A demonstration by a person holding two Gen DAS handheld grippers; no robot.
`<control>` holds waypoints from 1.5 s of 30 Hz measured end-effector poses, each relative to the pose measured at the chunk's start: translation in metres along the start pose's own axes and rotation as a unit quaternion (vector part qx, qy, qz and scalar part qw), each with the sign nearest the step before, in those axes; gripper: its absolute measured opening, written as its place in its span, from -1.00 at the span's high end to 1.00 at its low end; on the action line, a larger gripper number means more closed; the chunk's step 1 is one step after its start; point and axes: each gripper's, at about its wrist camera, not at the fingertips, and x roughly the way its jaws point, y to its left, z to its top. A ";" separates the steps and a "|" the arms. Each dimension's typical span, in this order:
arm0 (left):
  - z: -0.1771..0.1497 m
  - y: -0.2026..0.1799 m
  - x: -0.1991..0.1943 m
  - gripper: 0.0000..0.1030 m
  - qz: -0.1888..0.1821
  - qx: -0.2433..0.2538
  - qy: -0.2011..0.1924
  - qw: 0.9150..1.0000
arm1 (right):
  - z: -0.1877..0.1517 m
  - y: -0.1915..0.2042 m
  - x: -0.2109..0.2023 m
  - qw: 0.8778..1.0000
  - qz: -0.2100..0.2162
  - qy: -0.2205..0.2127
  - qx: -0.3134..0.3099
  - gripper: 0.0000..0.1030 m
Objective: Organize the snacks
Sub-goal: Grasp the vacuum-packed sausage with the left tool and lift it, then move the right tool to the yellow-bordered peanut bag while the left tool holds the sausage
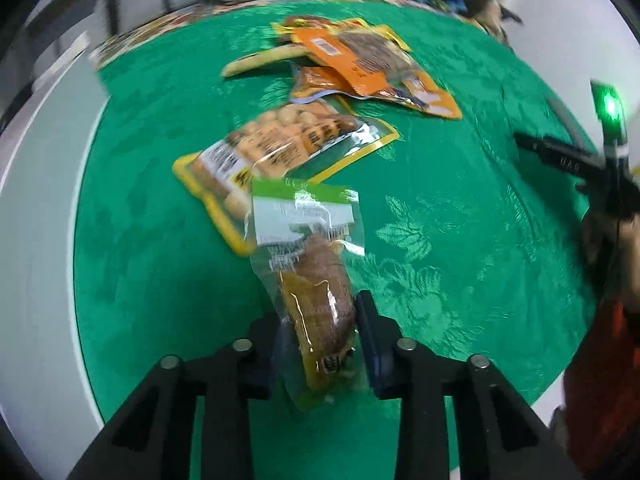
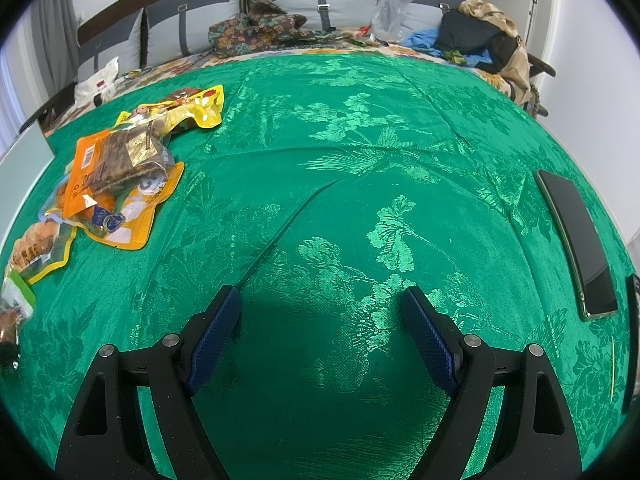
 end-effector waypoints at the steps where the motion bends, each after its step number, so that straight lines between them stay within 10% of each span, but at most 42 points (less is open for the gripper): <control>1: -0.008 0.004 -0.006 0.41 0.005 -0.017 -0.006 1.000 | 0.000 0.000 0.000 1.000 0.000 0.000 0.000 -0.67; 10: -0.046 0.040 -0.019 0.37 0.054 -0.134 -0.053 0.988 | 0.000 0.000 0.000 1.000 0.000 0.000 0.000 -0.67; 15: -0.048 0.049 -0.006 -0.52 0.079 -0.148 -0.071 0.983 | 0.000 0.000 0.000 1.000 0.000 0.000 0.000 -0.67; 21: -0.050 0.048 0.004 -0.97 0.119 -0.147 -0.085 0.978 | 0.000 0.000 0.000 1.000 0.000 0.000 0.000 -0.67; 45: -0.066 0.049 0.001 -1.00 0.126 -0.135 -0.139 0.973 | 0.000 0.001 0.000 1.000 -0.004 0.000 -0.003 -0.64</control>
